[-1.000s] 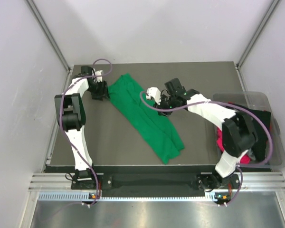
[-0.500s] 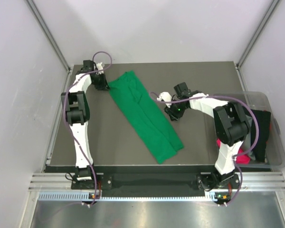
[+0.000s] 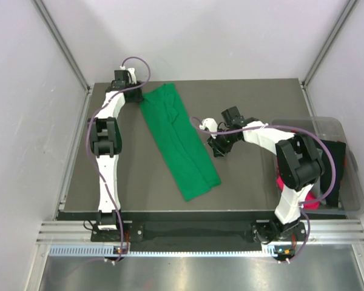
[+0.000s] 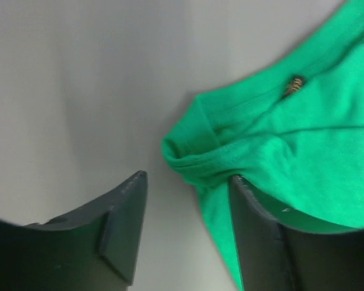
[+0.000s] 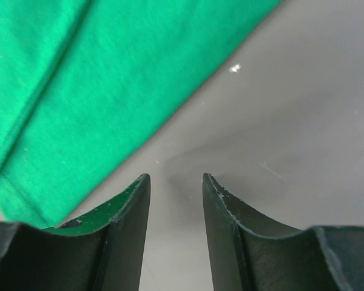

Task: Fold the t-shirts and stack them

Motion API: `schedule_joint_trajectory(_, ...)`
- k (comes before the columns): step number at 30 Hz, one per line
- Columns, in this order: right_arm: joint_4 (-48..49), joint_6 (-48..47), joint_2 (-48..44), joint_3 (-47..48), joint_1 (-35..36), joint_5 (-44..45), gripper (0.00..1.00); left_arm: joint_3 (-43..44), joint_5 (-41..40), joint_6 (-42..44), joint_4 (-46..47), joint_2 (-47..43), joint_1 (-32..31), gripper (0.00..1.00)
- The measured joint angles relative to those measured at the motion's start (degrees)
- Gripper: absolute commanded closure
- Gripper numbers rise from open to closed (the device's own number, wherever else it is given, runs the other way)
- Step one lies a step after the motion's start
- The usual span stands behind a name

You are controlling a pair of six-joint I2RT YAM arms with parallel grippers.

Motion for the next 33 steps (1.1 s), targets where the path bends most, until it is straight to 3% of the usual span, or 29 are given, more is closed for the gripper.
schedule_joint_trajectory(4,-0.7,0.0,0.2,0.2,0.0,-2.8,0.58,-11.6,-4.2,-0.4,2.1,-7.0,0.2,0.32)
schedule_joint_trajectory(9,-3.5,-0.7,0.1,-0.7,0.9,-5.0,0.57,-41.6,-3.8,-1.3,4.2,-30.0,2.0,0.35)
schedule_joint_trajectory(14,-8.3,-2.4,-0.9,-3.9,2.5,-5.9,0.57,-51.9,4.6,-1.9,2.1,-47.4,3.0,0.43)
schedule_joint_trajectory(19,-11.7,-3.5,-2.3,-5.4,3.0,-5.6,0.57,-60.1,14.9,-3.3,-0.4,-54.2,-0.3,0.41)
schedule_joint_trajectory(27,-13.1,-3.5,-4.0,-8.0,4.1,-7.0,0.57,-91.3,20.2,-15.3,5.2,-69.6,-10.1,0.50)
schedule_joint_trajectory(33,-13.1,-2.5,-4.5,-9.3,5.4,-8.8,0.58,-95.9,21.8,-23.3,12.1,-71.9,-10.7,0.46)
